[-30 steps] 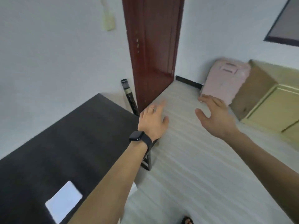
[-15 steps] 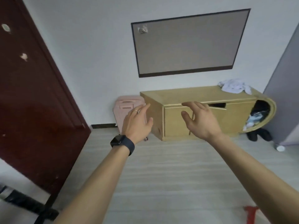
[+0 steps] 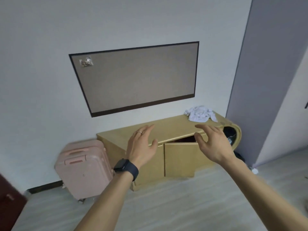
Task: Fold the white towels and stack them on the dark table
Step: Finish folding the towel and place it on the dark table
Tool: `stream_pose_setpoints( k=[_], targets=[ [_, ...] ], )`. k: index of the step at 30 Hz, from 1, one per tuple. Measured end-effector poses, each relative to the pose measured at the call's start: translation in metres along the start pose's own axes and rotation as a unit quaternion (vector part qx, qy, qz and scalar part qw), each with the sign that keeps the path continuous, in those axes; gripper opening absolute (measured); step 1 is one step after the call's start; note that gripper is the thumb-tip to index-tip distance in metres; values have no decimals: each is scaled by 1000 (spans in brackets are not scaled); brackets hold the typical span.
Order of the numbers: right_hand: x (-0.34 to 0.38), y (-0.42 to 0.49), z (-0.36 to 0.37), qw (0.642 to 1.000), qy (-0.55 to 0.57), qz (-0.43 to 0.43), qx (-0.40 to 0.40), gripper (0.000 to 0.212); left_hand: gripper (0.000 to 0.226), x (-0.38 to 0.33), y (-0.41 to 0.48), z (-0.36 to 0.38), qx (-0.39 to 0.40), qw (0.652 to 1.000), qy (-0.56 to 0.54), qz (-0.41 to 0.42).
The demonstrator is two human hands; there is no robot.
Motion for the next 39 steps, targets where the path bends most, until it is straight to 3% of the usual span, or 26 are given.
stream_pose_setpoints(
  k=[11, 16, 29, 39],
  targets=[
    [-195, 168, 44, 995, -26, 101, 9, 39, 55, -67, 243, 154, 69, 996, 7, 49],
    [-290, 238, 79, 995, 8, 97, 19, 40, 55, -88, 331, 233, 71, 997, 12, 33],
    [-500, 359, 174, 980, 55, 157, 105, 38, 53, -87, 490, 417, 131, 988, 19, -73],
    [-647, 408, 270, 943, 47, 268, 191, 39, 52, -72, 596, 584, 248, 963, 58, -88]
  ],
)
Point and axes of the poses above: each hand's wrist, its own y-axis towards the middle knuckle, its own z-axis out of the palm, x = y × z, the point moved 4 cm from there along y, towards the middle knuckle, and after that the axes turned 10 degrees about -z, right-handed, at the moved point
